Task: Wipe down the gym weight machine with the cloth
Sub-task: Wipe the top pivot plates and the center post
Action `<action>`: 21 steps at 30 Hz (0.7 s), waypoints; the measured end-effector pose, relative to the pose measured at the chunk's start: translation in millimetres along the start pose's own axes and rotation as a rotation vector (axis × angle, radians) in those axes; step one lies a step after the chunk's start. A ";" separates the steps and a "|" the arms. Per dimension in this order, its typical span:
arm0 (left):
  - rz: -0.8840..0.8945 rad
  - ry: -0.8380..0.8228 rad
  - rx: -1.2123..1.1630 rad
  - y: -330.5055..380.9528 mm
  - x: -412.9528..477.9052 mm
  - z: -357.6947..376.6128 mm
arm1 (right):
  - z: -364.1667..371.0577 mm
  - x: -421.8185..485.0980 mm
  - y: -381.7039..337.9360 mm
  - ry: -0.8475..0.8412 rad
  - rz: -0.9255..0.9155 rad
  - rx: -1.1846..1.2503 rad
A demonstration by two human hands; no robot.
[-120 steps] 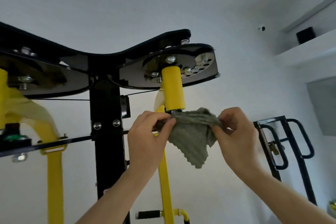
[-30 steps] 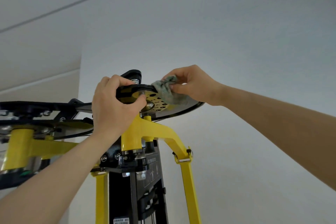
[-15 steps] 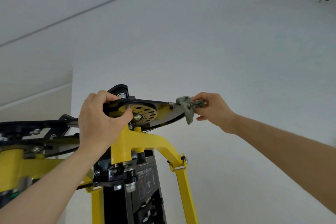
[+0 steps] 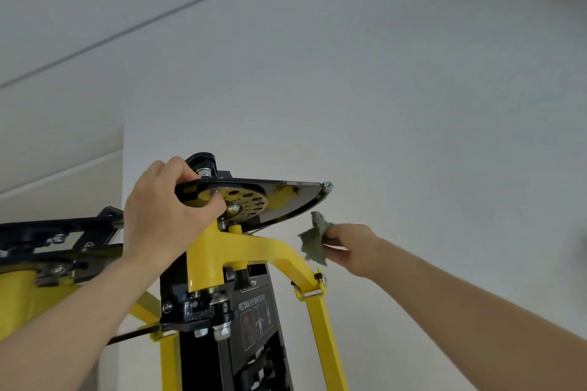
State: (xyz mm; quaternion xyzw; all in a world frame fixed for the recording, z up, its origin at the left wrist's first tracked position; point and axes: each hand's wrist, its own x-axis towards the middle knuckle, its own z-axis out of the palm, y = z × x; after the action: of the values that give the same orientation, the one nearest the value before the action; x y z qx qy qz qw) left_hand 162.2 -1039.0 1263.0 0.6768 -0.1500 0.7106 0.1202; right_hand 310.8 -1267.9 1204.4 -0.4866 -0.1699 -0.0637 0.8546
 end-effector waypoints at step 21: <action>0.061 0.008 0.019 -12.3 0.3 4.9 | 82.8 -56.2 -19.2 -0.287 -0.047 0.595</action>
State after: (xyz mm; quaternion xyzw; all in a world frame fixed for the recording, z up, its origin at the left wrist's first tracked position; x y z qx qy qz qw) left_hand 171.2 -1029.5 1264.2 0.6702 -0.1632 0.7180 0.0929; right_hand 234.2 -1210.4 1239.0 -0.2154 -0.3109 0.0382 0.9249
